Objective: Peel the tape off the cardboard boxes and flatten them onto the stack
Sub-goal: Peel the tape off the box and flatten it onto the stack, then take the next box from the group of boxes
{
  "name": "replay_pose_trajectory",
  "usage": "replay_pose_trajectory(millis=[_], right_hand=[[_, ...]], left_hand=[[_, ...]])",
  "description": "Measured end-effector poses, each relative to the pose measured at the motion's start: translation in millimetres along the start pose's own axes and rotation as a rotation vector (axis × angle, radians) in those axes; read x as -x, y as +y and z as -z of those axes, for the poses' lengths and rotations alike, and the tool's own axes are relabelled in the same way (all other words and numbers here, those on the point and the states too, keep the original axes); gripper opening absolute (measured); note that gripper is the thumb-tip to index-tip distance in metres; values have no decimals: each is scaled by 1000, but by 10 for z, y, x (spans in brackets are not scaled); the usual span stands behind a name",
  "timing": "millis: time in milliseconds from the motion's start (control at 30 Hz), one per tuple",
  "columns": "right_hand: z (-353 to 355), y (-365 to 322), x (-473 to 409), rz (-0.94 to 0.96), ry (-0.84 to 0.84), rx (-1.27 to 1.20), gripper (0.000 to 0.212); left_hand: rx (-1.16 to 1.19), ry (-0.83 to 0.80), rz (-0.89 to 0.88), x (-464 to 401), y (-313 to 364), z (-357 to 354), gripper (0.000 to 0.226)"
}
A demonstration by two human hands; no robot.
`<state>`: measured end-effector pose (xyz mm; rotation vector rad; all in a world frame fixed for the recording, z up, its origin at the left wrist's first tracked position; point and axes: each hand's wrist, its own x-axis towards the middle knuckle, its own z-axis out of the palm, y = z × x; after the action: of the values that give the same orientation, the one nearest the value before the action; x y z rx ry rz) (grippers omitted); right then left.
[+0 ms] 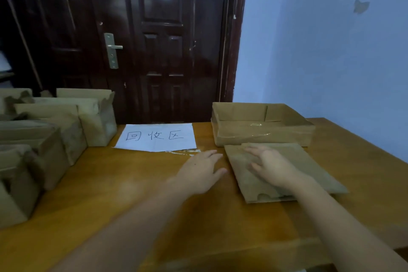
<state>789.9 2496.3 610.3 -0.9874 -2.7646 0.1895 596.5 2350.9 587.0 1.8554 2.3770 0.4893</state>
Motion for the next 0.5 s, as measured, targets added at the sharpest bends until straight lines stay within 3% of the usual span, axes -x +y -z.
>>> replay_pose_trajectory(millis=[200,500], right_hand=[[-62,-1243,-261,322,-9,-103,57],[66,-2812,-427,604,-28,-181,57]], left_hand=[[-201,98,49,705,-618,699,56],[-382,225,219,1878,-1311,1555,60]])
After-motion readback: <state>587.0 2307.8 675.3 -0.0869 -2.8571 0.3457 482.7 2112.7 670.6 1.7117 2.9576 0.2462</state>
